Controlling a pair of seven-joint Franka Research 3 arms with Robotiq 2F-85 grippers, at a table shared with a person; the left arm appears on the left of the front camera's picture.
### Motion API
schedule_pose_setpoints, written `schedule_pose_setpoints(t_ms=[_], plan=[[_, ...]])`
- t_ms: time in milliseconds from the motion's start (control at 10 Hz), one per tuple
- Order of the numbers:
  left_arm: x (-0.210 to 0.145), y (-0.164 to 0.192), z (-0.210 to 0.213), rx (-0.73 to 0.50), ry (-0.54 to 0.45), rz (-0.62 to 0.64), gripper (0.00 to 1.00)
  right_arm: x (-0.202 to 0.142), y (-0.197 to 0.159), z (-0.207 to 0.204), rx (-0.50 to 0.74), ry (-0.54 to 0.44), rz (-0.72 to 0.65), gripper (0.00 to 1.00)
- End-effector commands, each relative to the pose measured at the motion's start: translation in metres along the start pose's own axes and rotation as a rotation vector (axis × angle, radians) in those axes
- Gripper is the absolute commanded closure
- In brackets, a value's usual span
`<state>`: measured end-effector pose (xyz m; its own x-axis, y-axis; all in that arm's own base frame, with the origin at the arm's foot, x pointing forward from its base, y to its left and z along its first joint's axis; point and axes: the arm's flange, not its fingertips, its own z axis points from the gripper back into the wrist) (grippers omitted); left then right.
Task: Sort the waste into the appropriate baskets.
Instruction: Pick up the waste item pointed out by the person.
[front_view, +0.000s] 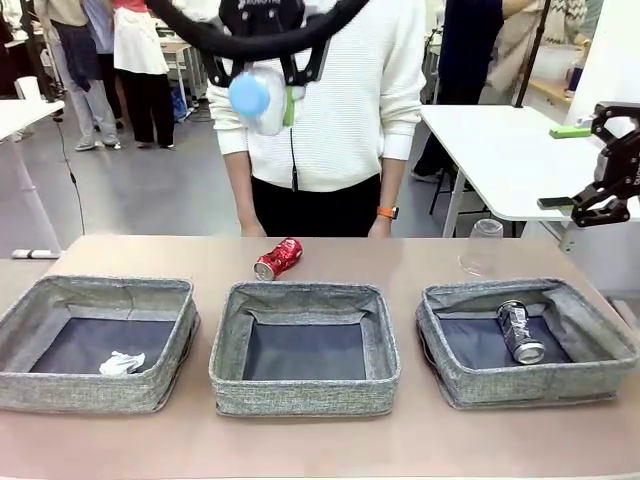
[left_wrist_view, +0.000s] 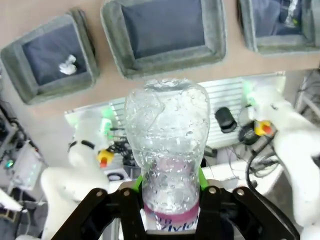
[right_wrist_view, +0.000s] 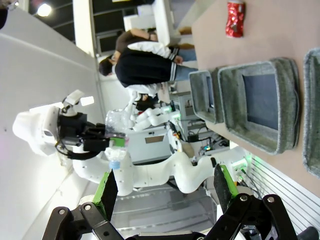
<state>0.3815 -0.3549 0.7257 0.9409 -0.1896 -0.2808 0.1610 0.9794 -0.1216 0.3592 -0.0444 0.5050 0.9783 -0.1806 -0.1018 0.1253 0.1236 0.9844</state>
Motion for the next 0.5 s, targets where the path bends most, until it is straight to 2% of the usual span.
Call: schedule_pose_setpoints(t_ms=[0, 200, 400], plan=[[0.006, -0.012, 0.046, -0.095, 0.063, 0.06, 0.64, -0.002, -0.001, 0.0, -0.007, 0.001, 0.008, 0.0], [0.008, -0.015, 0.063, -0.12, 0.068, 0.058, 0.64, -0.002, -0.001, 0.0, -0.007, 0.001, 0.008, 0.0], [0.004, -0.018, 0.069, -0.15, 0.017, 0.062, 0.64, -0.002, -0.001, 0.0, -0.007, 0.001, 0.008, 0.0]])
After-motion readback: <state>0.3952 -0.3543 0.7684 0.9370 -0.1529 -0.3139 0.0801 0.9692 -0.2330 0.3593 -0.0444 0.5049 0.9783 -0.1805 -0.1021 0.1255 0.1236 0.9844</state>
